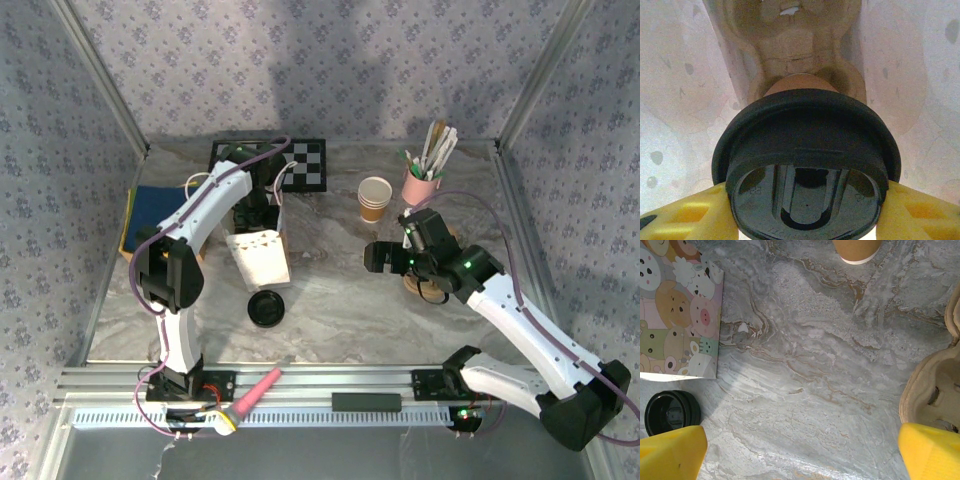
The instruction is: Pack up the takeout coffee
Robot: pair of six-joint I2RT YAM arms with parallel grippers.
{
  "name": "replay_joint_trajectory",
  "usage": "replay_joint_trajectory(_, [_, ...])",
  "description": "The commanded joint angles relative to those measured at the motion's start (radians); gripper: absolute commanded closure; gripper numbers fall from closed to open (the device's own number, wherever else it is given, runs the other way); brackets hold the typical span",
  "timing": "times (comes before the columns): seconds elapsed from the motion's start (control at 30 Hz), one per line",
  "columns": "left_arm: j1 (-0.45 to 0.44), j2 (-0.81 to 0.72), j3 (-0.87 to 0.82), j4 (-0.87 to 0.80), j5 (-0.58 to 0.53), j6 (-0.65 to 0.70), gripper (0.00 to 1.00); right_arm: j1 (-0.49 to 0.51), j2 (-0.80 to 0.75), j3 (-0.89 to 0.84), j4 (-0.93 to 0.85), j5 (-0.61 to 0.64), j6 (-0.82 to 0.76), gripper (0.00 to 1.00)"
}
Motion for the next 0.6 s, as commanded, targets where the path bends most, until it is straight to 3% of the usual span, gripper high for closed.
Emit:
replay_joint_trajectory(0.0, [0.007, -0.023, -0.011, -0.025, -0.01, 0.018, 0.44, 0.006, -0.001, 0.02, -0.009, 0.018, 0.012, 0.0])
replay_joint_trajectory(0.57, [0.006, -0.021, -0.027, -0.018, -0.006, 0.016, 0.44, 0.006, -0.006, 0.021, -0.013, 0.018, 0.012, 0.0])
